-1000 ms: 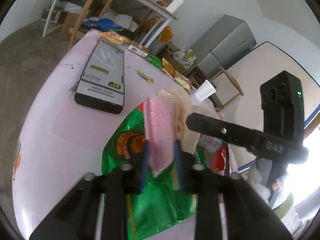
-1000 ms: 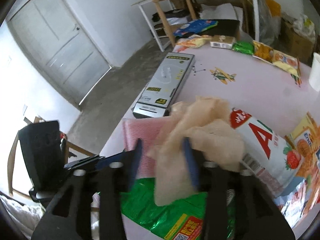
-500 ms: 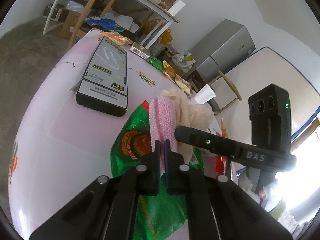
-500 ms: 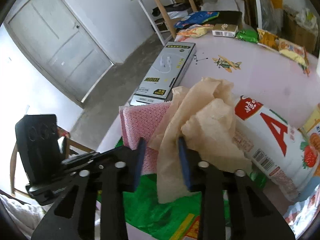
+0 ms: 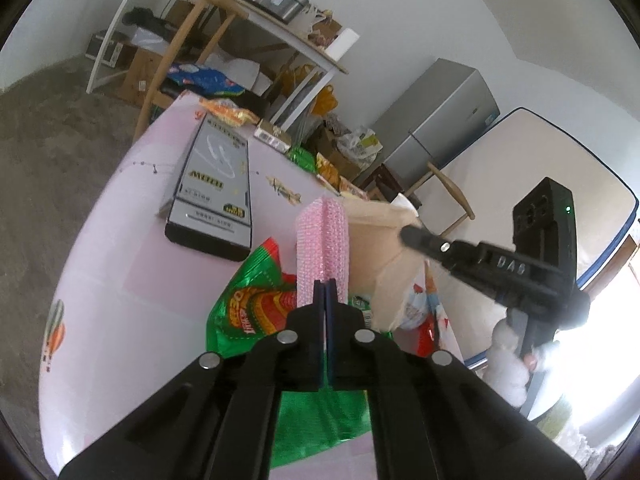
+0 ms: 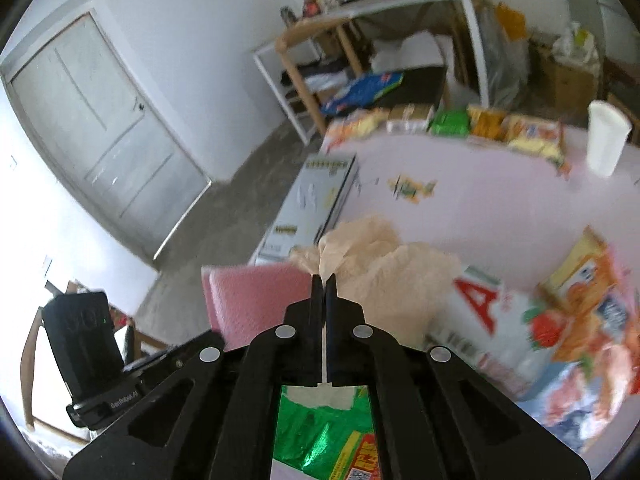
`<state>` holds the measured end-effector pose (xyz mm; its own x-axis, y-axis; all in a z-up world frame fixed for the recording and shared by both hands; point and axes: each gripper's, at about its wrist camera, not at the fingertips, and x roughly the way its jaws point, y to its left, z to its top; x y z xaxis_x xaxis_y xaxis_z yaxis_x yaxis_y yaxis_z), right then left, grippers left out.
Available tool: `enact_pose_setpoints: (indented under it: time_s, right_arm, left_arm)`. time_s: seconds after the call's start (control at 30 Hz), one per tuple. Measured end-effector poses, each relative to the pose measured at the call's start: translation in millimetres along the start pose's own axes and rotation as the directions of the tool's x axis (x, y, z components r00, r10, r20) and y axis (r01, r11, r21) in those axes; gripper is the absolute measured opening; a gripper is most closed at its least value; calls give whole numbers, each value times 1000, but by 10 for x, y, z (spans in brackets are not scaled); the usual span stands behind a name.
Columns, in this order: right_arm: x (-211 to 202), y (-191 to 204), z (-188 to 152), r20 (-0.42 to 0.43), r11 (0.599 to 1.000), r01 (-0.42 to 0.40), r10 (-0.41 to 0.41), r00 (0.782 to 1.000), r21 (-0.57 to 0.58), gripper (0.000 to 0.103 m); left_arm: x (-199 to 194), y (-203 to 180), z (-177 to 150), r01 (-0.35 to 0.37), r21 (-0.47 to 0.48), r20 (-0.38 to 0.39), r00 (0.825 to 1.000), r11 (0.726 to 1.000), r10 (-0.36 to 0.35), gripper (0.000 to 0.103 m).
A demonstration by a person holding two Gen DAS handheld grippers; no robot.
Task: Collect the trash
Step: 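Lift the tan paper with the right tool while the left holds the sponge, then carry the sponge and tan paper to the blue wastebasket with both tools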
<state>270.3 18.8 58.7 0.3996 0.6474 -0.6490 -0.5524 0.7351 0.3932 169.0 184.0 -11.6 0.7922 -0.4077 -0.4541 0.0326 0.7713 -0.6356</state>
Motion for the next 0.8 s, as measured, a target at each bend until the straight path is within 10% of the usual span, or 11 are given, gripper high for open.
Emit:
enact_pose_setpoints:
  time_s: [0.37,0.8]
  right_arm:
    - [-965,-56,161,230,999,-23,14,973,37,0]
    - [-2423,-604,-234,450,989,59,-113,886,134,0]
  left_arm:
    - [-421,-323,63,-12,58,70,998,998,8,0]
    - [-694,-1254,-82,82,199,91,991,977,-102,0]
